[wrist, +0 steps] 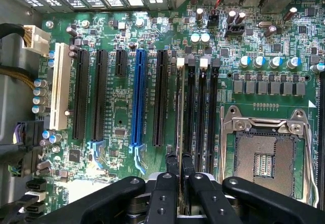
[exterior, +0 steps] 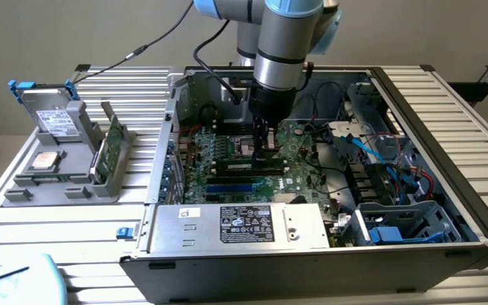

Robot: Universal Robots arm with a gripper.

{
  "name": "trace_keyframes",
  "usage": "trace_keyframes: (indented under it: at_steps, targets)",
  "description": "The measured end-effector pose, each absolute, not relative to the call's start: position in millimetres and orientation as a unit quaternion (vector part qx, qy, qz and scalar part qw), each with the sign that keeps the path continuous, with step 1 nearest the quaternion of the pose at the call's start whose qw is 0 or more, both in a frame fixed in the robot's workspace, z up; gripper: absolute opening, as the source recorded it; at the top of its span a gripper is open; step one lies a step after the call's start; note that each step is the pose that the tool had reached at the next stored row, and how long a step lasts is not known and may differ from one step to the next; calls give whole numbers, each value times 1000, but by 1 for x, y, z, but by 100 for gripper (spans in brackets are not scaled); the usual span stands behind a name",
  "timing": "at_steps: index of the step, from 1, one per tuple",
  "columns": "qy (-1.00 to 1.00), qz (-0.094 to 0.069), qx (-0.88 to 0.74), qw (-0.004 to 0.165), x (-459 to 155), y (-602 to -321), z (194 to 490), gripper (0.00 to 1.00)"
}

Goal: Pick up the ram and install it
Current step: 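Insert the ram into the slot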

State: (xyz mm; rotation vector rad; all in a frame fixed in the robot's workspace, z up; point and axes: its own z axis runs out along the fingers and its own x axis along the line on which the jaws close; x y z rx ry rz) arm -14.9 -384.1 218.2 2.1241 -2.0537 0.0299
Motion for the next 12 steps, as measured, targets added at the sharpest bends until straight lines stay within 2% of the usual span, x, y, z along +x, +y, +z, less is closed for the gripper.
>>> trace_keyframes:
  at_steps: [12]
  targets:
    - [-692, 10, 716, 93, -15, -385, 218, 14]
